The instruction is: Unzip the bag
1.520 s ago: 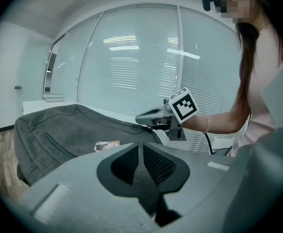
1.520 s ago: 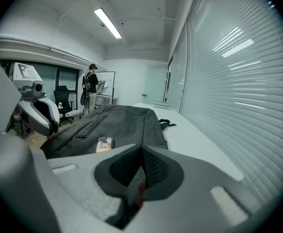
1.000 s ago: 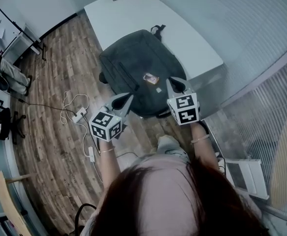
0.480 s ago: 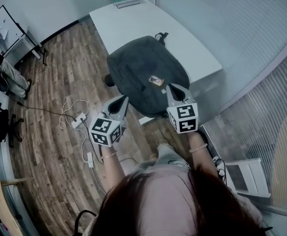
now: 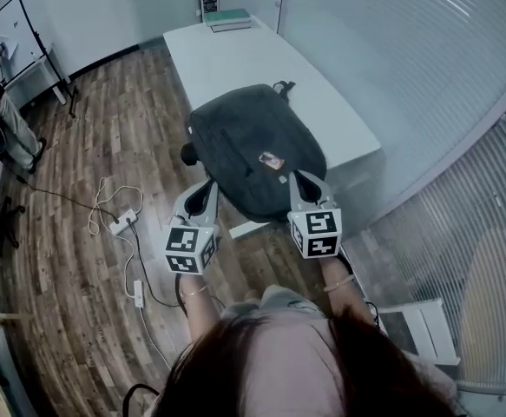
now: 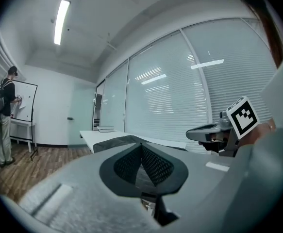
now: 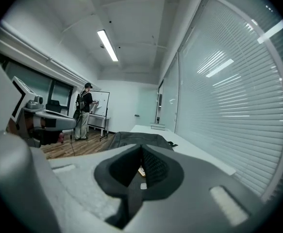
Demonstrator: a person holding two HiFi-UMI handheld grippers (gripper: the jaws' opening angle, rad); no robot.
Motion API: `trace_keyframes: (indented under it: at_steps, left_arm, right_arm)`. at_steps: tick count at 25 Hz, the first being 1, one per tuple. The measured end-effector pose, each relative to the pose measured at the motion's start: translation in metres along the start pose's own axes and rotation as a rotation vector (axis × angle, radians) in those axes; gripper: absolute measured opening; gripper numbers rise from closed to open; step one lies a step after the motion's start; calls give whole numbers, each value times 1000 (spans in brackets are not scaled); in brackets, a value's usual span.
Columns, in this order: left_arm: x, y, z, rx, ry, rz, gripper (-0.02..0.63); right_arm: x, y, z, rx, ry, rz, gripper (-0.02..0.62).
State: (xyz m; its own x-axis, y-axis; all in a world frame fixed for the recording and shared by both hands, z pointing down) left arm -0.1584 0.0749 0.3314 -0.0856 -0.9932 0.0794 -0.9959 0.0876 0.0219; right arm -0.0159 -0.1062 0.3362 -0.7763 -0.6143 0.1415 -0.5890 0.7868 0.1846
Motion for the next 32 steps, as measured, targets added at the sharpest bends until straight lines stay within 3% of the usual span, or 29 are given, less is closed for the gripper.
trace_keyframes:
  at_steps: [9, 19, 32]
  left_arm:
    - [-3, -15, 0, 14, -15, -9, 9]
    - [-9, -49, 11, 59, -28, -9, 9]
    - [-25, -96, 17, 78, -12, 77, 9]
  right_arm:
    - [-8, 9, -4, 20, 8, 112, 3]
    - [-35, -1, 1, 35, -39, 118, 3]
    - [-70, -19, 0, 9, -101, 136, 3]
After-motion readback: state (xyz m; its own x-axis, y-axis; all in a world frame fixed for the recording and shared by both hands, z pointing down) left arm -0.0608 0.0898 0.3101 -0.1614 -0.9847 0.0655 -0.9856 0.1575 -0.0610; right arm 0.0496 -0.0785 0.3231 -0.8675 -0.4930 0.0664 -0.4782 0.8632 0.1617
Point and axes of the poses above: the fingertips, and each gripper's own axes: x forward along the fingers, y to its left, z out of its top, the point moved 6 cm from there along -x, backward along the fingers, and after that the axes turned 15 degrees about -z, right-handed, at the moved point
